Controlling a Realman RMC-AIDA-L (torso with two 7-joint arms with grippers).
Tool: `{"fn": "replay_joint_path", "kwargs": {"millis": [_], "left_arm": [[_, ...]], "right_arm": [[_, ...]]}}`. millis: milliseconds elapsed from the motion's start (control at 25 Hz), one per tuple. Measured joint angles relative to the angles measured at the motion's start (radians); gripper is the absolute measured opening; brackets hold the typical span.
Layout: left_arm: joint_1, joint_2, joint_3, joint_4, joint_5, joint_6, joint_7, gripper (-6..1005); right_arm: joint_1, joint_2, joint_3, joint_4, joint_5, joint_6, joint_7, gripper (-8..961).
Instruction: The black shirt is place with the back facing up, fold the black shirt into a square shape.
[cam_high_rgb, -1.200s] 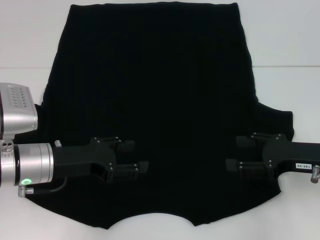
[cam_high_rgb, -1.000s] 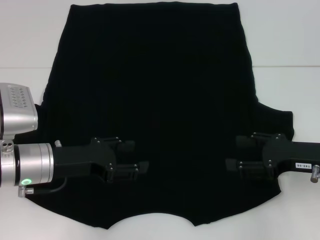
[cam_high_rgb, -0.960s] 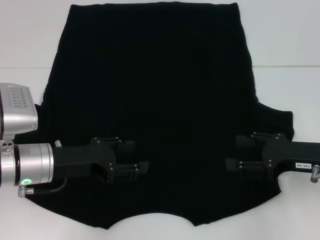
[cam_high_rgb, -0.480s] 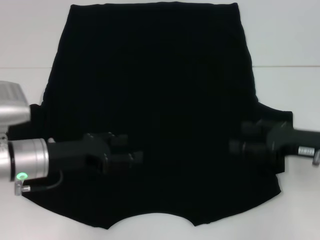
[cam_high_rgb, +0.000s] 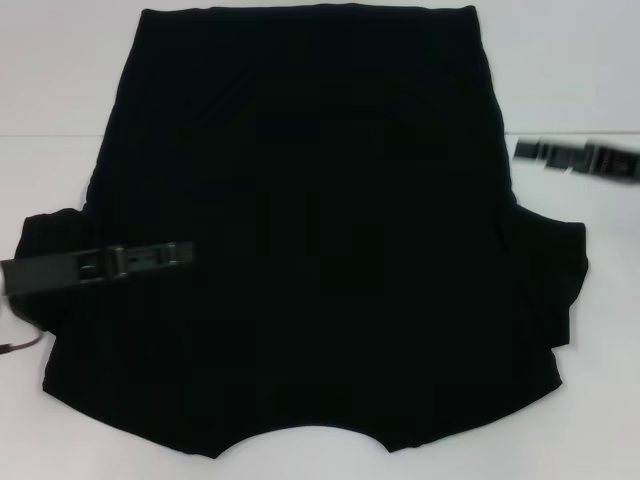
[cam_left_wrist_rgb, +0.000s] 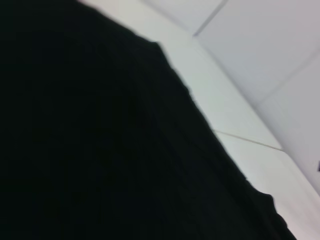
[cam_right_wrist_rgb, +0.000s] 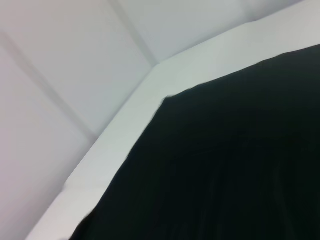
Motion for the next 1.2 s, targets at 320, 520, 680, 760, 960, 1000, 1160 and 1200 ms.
{"fn": "replay_joint_path", "kwargs": {"millis": [320,520,680,760,960,1000,1160,1200], "left_arm": [[0.003,0.023,-0.162,0.040,0.109,0.050,-0.213,720],[0.003,0.034,-0.226,0.043,0.165,0.005,-0.247,637],[0.010,0.038,-0.247,0.055,0.207,-0.068,-0.227,514],[0.014,0.038,-0.250,0.060,0.220,-0.095,-0.208,513],[0.016,0.037,-0.254,0.063,0.247,-0.130,-0.212,509],[0.017,0.036,-0.255,0.063,0.248,-0.135,-0.215,508],[0.021,0.035,-0.256,0.063,0.261,-0.143,-0.222,468],[0.022,0.035,-0.256,0.063,0.268,-0.144,-0.222,448]], "right_arm": [[0.056,-0.043,-0.021,-0.004,-0.003,0.062,0.174,838],[0.057,-0.045,-0.029,-0.001,-0.003,0.071,0.185,838],[0.051,-0.045,-0.029,0.001,-0.004,0.072,0.185,838],[0.049,-0.045,-0.029,0.002,-0.004,0.071,0.185,838],[0.049,-0.046,-0.029,0.003,-0.004,0.068,0.186,838],[0.049,-0.046,-0.029,0.004,-0.004,0.067,0.186,838],[0.049,-0.047,-0.028,0.004,-0.004,0.066,0.186,838],[0.049,-0.047,-0.028,0.004,-0.004,0.067,0.186,838]]}}
